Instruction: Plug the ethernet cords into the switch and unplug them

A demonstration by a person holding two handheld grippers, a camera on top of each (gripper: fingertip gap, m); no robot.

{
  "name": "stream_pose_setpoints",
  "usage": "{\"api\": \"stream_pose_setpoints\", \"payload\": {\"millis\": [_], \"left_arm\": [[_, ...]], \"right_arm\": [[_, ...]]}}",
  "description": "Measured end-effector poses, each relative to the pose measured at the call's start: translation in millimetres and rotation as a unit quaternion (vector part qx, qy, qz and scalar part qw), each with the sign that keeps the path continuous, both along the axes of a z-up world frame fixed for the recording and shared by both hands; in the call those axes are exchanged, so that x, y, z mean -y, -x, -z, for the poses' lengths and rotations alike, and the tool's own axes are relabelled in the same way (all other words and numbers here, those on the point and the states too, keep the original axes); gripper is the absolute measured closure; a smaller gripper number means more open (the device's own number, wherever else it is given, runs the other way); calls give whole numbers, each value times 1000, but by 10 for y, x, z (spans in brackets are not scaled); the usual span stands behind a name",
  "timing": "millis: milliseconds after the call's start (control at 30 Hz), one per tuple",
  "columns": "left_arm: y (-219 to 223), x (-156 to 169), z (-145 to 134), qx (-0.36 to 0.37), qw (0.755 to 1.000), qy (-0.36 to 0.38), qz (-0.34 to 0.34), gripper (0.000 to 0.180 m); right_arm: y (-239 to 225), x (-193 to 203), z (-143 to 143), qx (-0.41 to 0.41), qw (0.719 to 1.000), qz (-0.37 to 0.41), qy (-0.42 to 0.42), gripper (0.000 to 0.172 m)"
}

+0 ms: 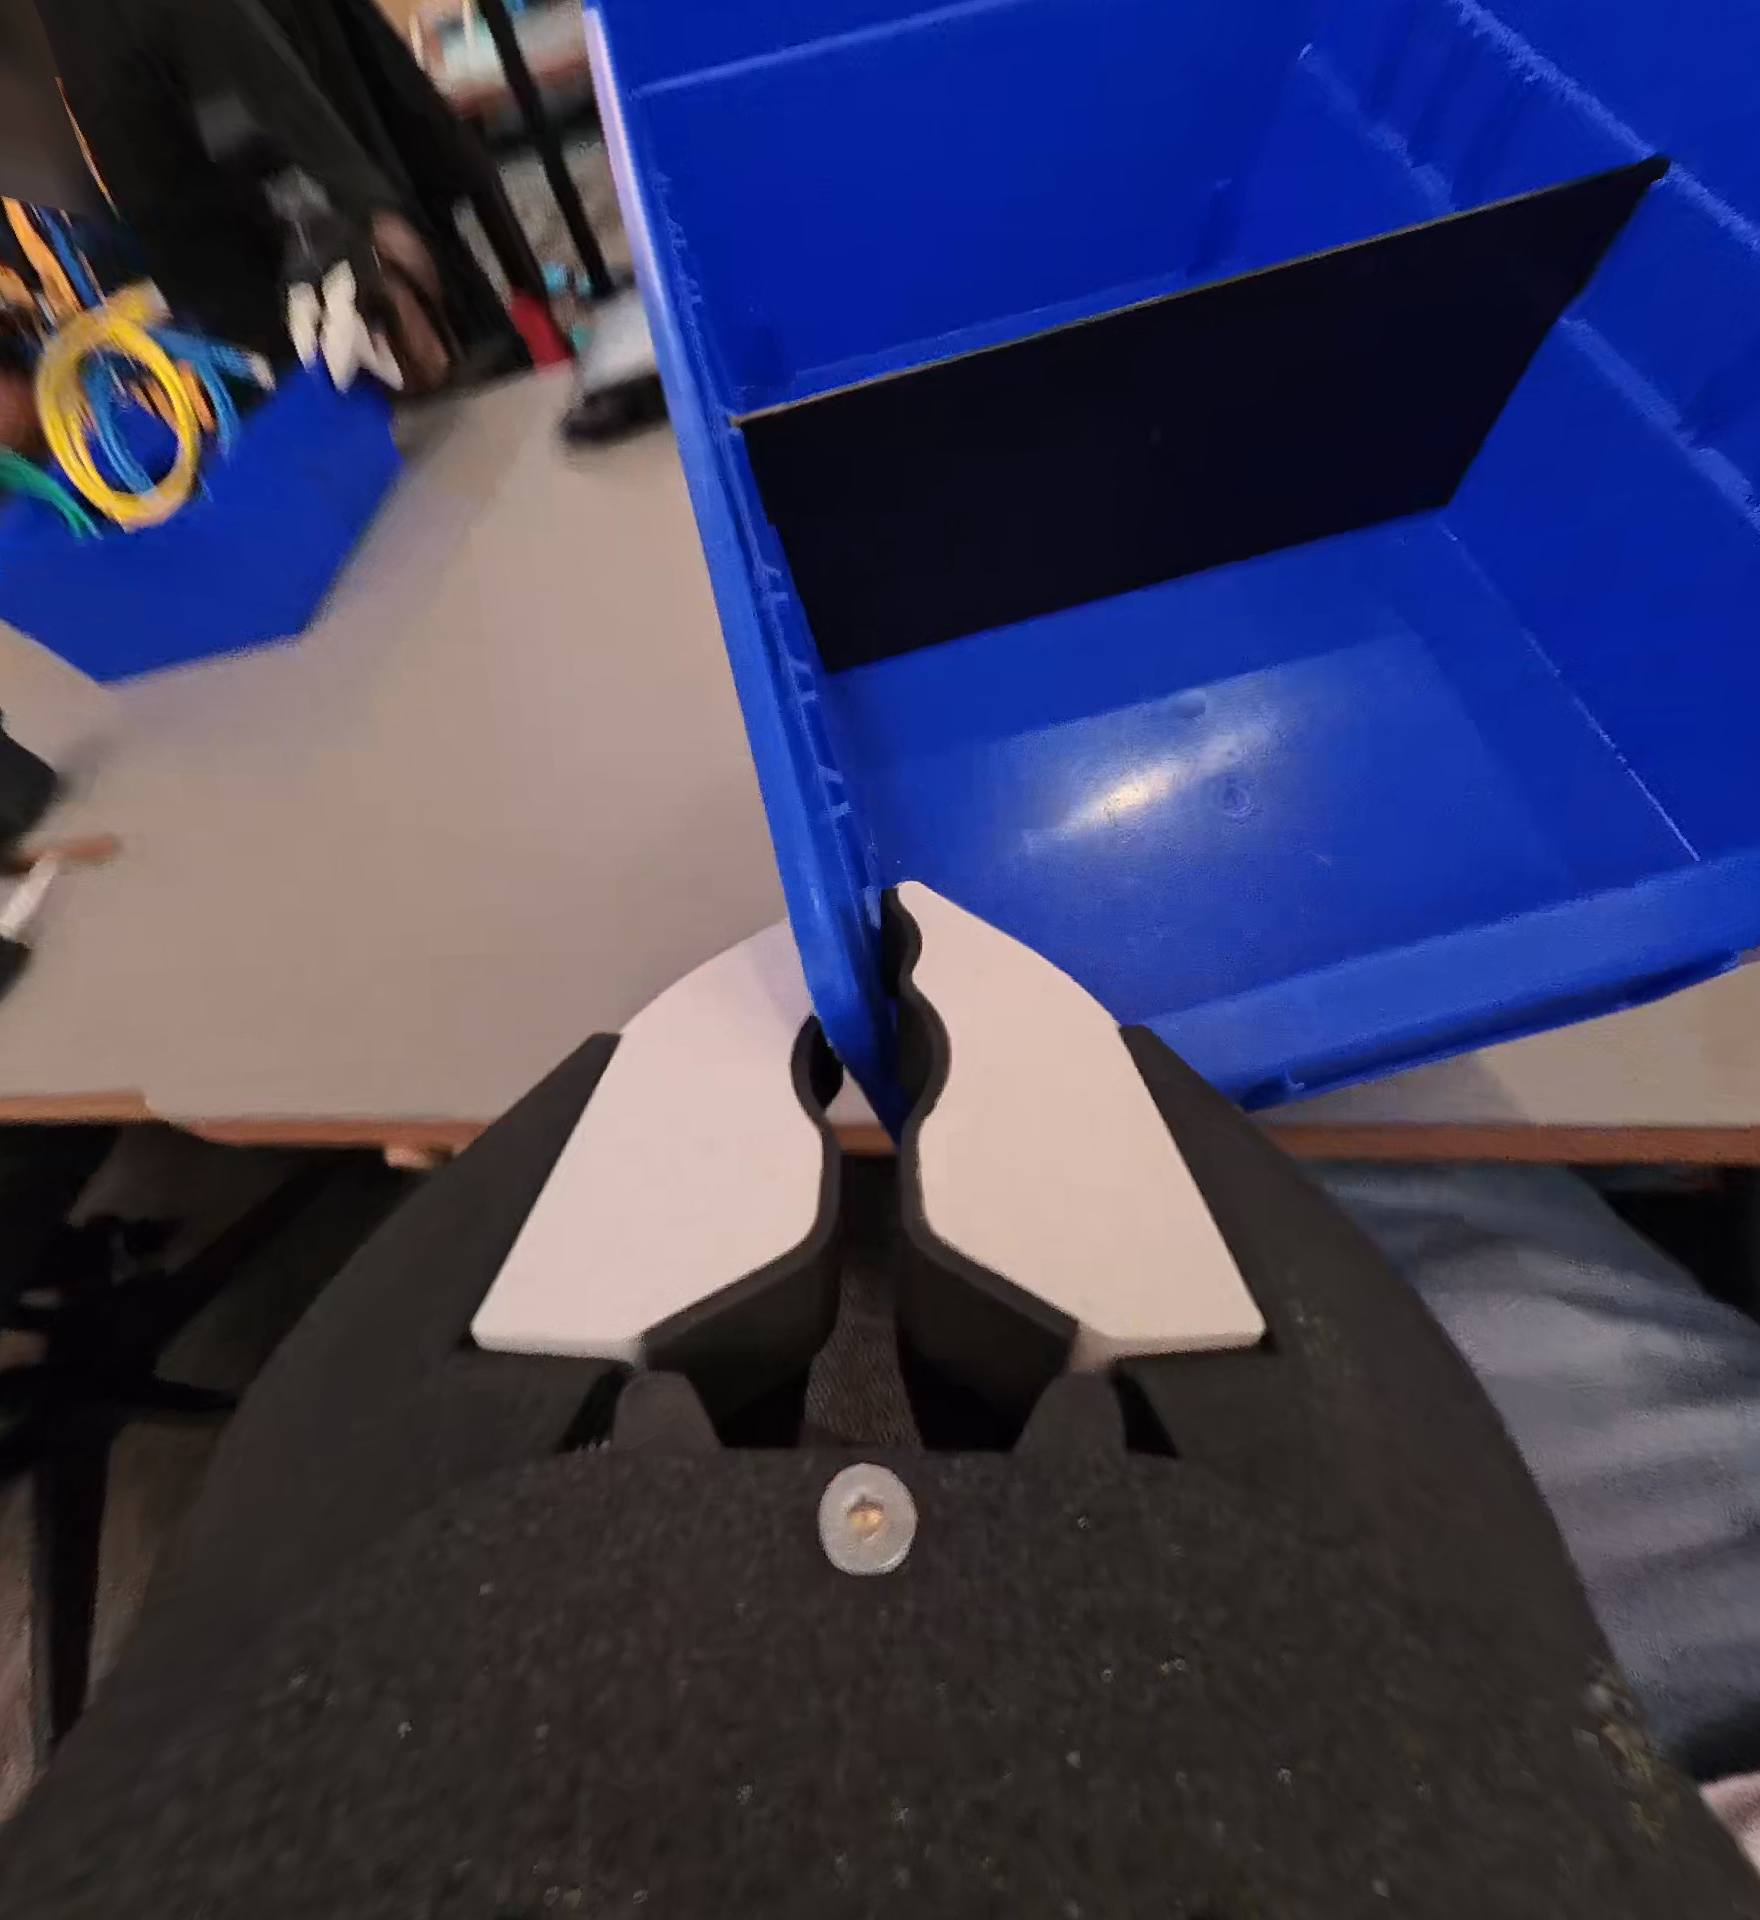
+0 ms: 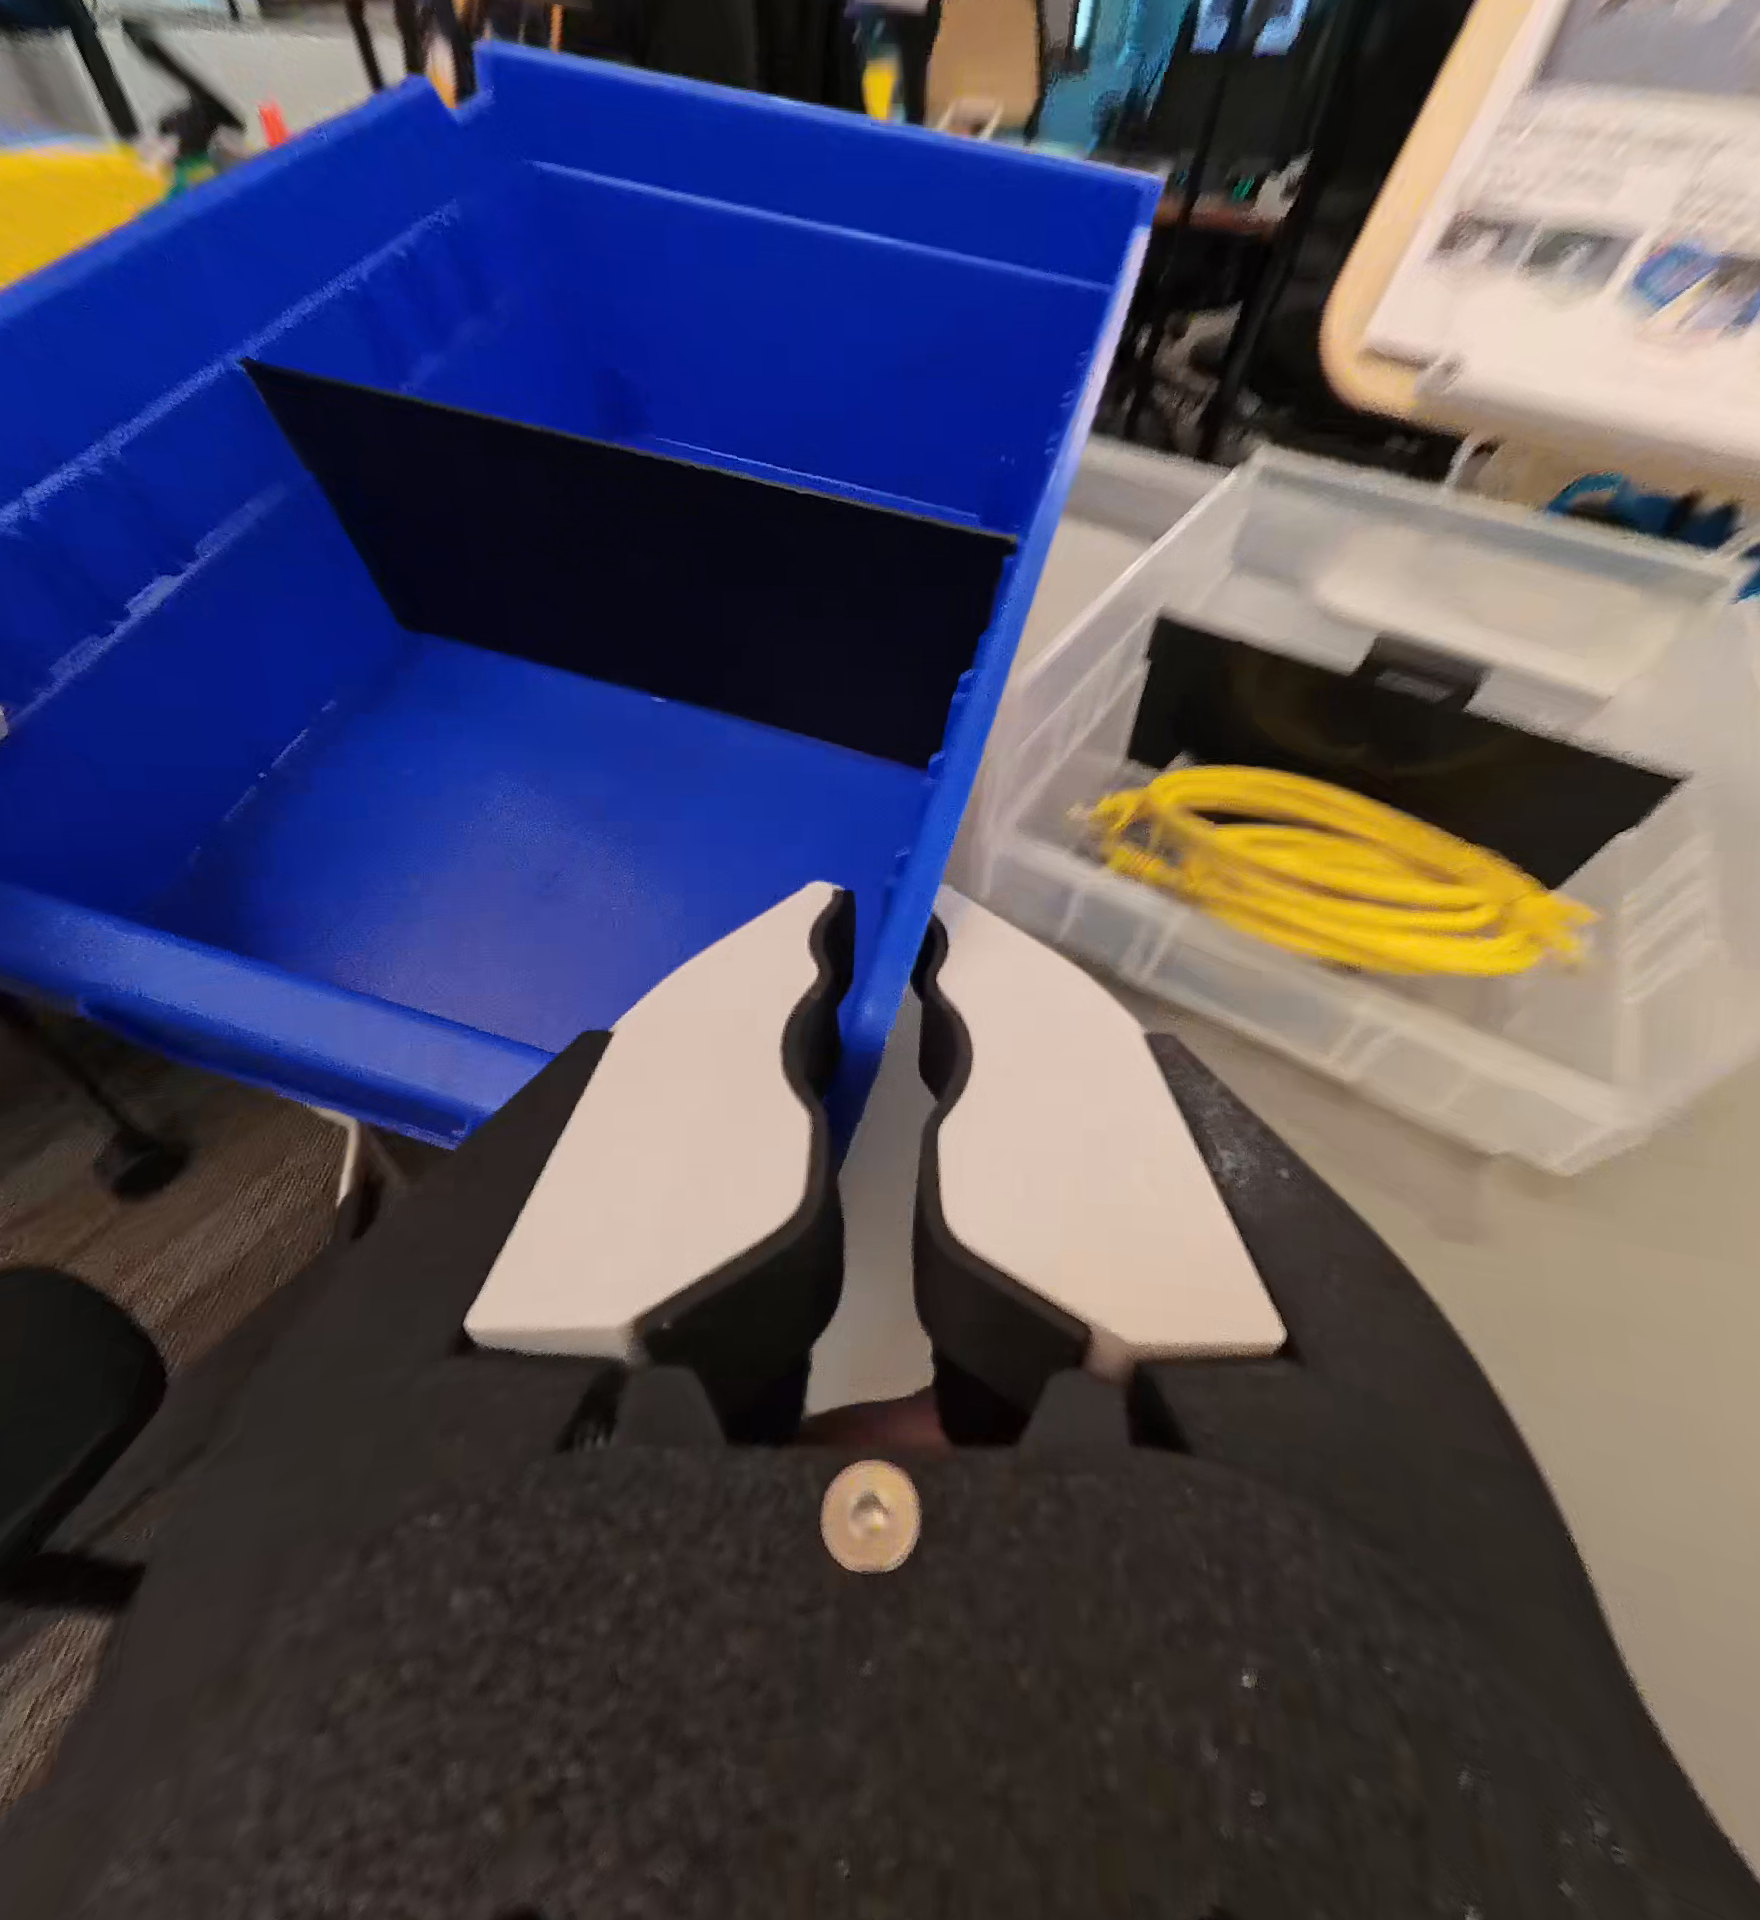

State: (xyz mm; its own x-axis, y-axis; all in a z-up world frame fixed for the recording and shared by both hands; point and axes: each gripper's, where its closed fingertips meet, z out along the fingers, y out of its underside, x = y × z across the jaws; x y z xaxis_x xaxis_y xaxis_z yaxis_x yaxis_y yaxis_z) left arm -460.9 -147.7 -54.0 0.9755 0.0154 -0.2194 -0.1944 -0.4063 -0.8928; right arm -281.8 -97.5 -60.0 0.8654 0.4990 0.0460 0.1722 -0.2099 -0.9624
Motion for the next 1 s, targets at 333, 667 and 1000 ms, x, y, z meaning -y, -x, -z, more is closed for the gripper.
{"api": "stream_pose_setpoints", "payload": {"millis": [333, 667, 1000], "left_arm": [[-1649, -1012, -1043, -51, 985, -66, 151, 175], [-4215, -1849, -332, -120, 955, 21, 270, 171], [-5246, -1880, 874, -97, 944, 130, 289, 171]], "right_arm": [[-1672, -440, -1195, -8, 982, 156, -109, 165], [-4282, -1040, -620, 70, 953, 295, -20, 166], [-5388, -1092, 643, 58, 948, 294, 105, 166]]}}
